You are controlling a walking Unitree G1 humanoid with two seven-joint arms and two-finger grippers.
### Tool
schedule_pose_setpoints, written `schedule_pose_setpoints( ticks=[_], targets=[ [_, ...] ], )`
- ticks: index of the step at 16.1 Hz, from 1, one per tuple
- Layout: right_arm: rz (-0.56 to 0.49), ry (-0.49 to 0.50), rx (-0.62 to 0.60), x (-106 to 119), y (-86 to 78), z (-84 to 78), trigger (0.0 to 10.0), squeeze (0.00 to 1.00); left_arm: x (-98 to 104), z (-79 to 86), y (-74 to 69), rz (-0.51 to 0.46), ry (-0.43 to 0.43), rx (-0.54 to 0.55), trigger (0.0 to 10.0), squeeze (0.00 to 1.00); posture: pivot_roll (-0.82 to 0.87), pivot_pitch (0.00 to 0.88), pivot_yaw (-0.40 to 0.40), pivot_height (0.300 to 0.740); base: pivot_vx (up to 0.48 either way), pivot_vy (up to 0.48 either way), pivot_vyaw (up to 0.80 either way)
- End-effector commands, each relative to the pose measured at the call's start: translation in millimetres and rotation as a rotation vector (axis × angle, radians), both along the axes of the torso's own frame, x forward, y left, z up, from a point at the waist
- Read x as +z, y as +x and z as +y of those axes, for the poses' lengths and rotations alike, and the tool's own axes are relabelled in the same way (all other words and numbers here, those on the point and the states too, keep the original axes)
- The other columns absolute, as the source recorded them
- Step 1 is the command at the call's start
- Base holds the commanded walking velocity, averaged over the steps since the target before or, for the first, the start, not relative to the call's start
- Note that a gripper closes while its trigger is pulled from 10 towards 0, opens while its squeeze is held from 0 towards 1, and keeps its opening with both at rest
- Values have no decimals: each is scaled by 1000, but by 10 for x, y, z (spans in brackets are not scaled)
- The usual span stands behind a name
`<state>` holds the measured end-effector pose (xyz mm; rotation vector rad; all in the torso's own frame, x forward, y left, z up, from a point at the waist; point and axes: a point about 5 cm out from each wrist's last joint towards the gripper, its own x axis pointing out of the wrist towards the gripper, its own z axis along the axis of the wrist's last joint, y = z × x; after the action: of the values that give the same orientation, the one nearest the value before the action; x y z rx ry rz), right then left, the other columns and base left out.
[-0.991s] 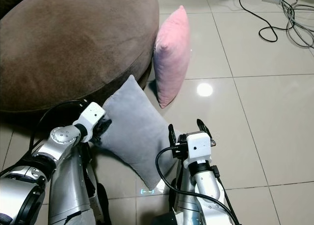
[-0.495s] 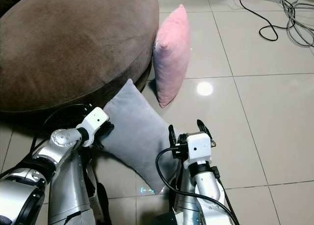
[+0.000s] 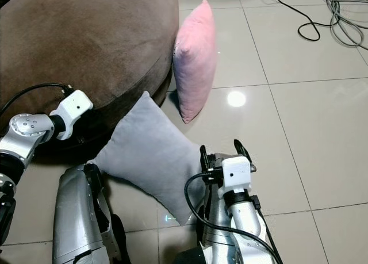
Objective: Move the pillow to the sofa from floor
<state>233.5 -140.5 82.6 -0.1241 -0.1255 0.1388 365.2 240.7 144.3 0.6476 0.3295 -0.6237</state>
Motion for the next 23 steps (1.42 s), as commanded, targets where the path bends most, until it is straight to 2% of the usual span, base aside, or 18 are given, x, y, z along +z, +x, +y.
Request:
schedule_pose_setpoints(
  ticks=[1,6,8,9,10,11,12,13,15,16,19,20,23],
  targets=[
    [35,1,-7,-65,-35,6,10000,0,-26,110,-48,2,43,19,10000,1000,42,274,6,420,0,0,0],
    [40,5,-2,-30,-55,-23,10000,0,-217,124,-144,95,81,-11,10000,1000,36,282,3,420,0,0,0],
    [30,-12,13,175,-27,-283,10000,0,-263,147,-164,115,90,2,10000,1000,28,292,4,420,0,0,0],
    [57,-51,41,348,-15,-567,10000,0,-308,167,-189,131,103,8,10000,1000,23,295,2,420,0,0,0],
    [74,-78,52,467,-8,-732,10000,0,-340,173,-199,137,109,19,10000,1000,23,295,2,420,0,0,0],
    [71,-121,90,647,-20,-865,10000,0,-393,157,-215,150,119,20,10000,1000,8,302,-7,420,0,0,0],
    [67,-128,111,742,-33,-900,10000,0,-423,134,-223,162,119,14,10000,1000,2,302,-10,420,0,0,0],
    [72,-132,153,901,-69,-931,10000,0,-486,79,-237,185,120,-1,10000,1000,-7,301,-13,420,0,0,0],
    [89,-160,227,1045,-121,-913,10000,0,-579,-33,-254,214,112,-24,10000,1000,-19,302,-12,420,0,0,0],
    [82,-137,239,1116,-116,-900,10000,0,-640,-126,-267,236,88,-43,10000,1000,-24,303,-11,420,0,0,0],
    [77,-93,279,1200,-102,-791,10000,0,-758,-382,-289,286,7,-89,10000,1000,-28,305,-9,420,0,0,0],
    [80,-84,285,1214,-103,-763,10000,0,-777,-428,-295,297,10,-107,10000,1000,-25,306,-6,420,0,0,0],
    [87,-63,306,1239,-116,-724,10000,0,-825,-430,-320,311,52,-114,10000,1000,-25,311,-7,420,0,0,0]
  ],
)
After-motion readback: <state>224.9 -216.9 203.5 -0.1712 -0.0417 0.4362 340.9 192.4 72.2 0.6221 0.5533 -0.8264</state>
